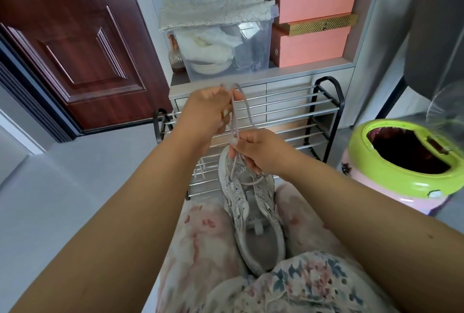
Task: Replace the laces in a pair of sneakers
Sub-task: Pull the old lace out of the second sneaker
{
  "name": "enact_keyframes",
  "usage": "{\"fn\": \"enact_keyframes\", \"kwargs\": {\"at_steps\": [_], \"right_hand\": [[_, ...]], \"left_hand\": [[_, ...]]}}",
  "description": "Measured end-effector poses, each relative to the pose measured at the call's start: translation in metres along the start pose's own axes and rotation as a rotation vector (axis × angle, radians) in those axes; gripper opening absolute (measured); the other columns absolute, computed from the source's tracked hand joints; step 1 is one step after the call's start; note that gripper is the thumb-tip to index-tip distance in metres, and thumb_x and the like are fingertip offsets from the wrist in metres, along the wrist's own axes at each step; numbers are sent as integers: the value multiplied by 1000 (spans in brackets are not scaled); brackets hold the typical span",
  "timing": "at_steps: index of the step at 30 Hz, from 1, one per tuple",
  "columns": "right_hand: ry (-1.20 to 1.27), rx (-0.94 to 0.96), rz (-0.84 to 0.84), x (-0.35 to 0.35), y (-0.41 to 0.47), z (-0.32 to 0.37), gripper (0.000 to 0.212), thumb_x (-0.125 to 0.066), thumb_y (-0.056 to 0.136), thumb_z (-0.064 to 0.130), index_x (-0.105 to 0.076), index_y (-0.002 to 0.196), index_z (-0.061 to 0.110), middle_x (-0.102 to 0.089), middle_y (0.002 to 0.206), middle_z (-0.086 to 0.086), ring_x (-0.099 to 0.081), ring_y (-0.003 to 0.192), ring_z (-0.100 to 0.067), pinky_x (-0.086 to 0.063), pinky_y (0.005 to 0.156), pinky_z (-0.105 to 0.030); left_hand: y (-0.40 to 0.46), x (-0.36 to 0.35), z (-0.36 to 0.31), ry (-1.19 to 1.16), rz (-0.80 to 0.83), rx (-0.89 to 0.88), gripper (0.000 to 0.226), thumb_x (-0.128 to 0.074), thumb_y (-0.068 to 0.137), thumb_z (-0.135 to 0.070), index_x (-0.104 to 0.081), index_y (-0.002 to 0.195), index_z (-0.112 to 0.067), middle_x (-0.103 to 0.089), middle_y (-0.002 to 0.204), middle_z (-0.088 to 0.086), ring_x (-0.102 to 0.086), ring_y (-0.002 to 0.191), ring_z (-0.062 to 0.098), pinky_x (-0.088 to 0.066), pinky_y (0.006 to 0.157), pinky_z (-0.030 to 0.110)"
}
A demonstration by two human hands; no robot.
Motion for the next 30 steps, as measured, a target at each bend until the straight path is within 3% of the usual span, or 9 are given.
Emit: {"fn": "enact_keyframes", "kwargs": {"at_steps": [6, 9, 12, 15, 17, 21, 24, 28, 30], "right_hand": [[147, 10, -162, 23, 7, 1, 32, -48, 98, 24, -59, 73, 8, -50, 47, -3, -47, 39, -21, -41, 44, -28], [214, 9, -252, 35, 12, 2, 32, -48, 98, 18, -56, 70, 4, -50, 45, -2, -48, 40, -21, -43, 38, -25], [221, 0, -266, 37, 12, 2, 34, -50, 97, 21, -56, 66, 10, -49, 46, -5, -45, 35, -15, -41, 36, -22], [186, -10, -277, 38, 11, 2, 34, -50, 97, 24, -60, 67, 14, -51, 53, -6, -44, 36, -7, -39, 40, -20], [201, 0, -273, 39, 11, 3, 33, -49, 98, 22, -60, 68, 13, -51, 58, -7, -44, 36, -6, -40, 41, -21], [268, 3, -228, 35, 10, 5, 33, -47, 98, 18, -58, 68, 10, -50, 54, -10, -42, 35, -12, -37, 39, -18], [272, -54, -227, 34, 11, -3, 33, -45, 98, 16, -59, 68, 12, -48, 55, -7, -40, 38, -12, -31, 40, -18], [391, -136, -235, 33, 10, -15, 33, -45, 98, 16, -58, 67, 15, -43, 58, -1, -37, 44, -11, -26, 40, -18], [431, -131, -237, 33, 11, -14, 32, -47, 98, 18, -58, 68, 14, -43, 58, -1, -37, 45, -12, -25, 37, -16]], "left_hand": [[-17, 3, 43, 153, -1, 170, 42, -39, 100, -44, -64, 81, -16, -43, 59, -1, -33, 45, 11, -27, 46, 21], [-28, -7, 54, 296, 84, 148, 47, -36, 99, -49, -63, 78, -16, -57, 60, -8, -45, 54, 10, -35, 55, 26], [-34, -18, 57, 327, 186, 95, 45, -33, 101, -44, -65, 86, -16, -71, 81, -7, -59, 71, 5, -42, 72, 27], [-37, -24, 61, 255, 200, 111, 38, -36, 103, -34, -68, 98, -15, -73, 91, -4, -65, 78, 1, -44, 72, 19], [-38, -27, 64, 225, 201, 111, 36, -36, 102, -30, -67, 101, -13, -73, 85, -4, -66, 80, 8, -46, 76, 22], [-36, -26, 64, 199, 170, 111, 37, -37, 103, -27, -65, 89, -8, -61, 67, 1, -55, 61, 9, -43, 58, 9], [-34, -28, 66, 182, 150, 131, 37, -37, 103, -19, -57, 76, -5, -49, 54, 1, -46, 47, 3, -39, 49, 8], [-29, -28, 70, 95, 145, 190, 37, -40, 102, -18, -53, 69, -7, -38, 38, -7, -40, 42, 12, -51, 66, 32], [-28, -26, 70, 13, 154, 238, 36, -40, 102, -20, -50, 70, -7, -31, 40, -6, -31, 37, 11, -47, 53, 31]]}}
Point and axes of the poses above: each hand's wrist, its own y-axis towards the middle knuckle, its own x-axis out of the back of the hand, z = x × y, the point moved 8 cm from there along y, towards the middle knuckle
